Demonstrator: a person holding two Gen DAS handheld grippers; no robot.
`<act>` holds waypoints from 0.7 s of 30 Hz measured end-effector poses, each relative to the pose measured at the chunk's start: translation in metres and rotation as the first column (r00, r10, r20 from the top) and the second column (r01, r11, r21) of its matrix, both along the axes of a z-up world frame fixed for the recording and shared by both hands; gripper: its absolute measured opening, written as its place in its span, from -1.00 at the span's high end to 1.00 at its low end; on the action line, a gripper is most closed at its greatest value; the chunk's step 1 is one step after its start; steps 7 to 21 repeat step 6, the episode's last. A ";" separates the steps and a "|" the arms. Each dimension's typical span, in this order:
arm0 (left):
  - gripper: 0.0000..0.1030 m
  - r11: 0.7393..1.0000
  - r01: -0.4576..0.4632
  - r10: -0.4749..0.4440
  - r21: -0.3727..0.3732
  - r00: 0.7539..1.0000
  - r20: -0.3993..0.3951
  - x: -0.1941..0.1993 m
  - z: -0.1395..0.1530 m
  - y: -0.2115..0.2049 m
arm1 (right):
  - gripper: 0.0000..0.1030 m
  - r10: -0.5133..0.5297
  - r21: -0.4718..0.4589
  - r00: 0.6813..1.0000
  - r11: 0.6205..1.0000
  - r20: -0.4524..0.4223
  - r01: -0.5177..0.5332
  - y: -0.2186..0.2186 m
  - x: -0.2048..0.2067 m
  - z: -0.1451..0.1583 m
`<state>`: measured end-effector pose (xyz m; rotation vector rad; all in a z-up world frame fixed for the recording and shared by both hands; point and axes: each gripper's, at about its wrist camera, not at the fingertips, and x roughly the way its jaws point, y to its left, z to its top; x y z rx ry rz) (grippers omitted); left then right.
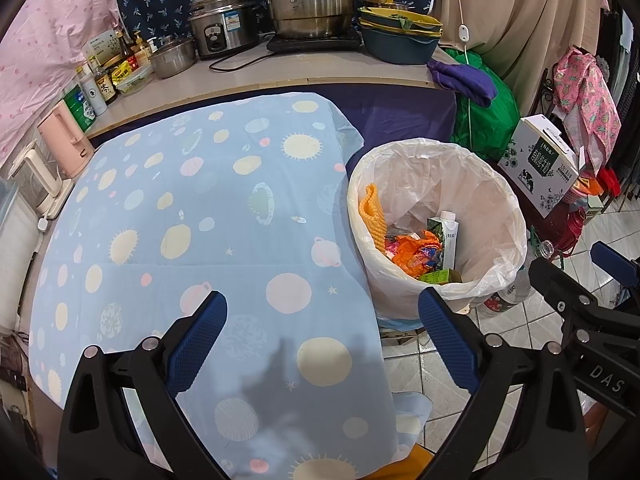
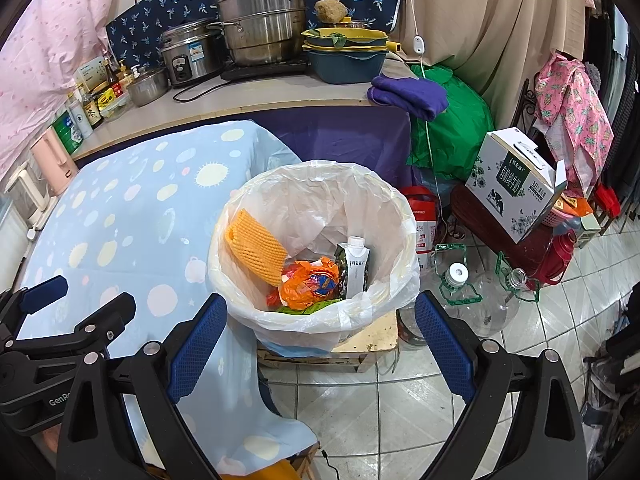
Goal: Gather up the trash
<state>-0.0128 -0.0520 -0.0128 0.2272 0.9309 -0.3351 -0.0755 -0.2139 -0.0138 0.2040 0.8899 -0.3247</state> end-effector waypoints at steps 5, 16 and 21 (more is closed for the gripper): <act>-0.78 1.000 -0.004 0.004 0.002 1.000 0.003 0.000 -0.001 -0.001 | -0.77 -0.001 0.002 1.000 1.000 0.000 0.001 0.000 -0.001 0.001; -0.78 1.000 -0.004 0.004 0.002 1.000 0.002 0.000 -0.001 -0.002 | -0.77 0.000 0.000 1.000 1.000 -0.001 0.000 0.000 0.000 0.001; -0.78 1.000 -0.004 0.004 0.002 1.000 0.002 0.000 -0.001 -0.002 | -0.77 0.000 0.000 1.000 1.000 -0.001 0.000 0.000 0.000 0.001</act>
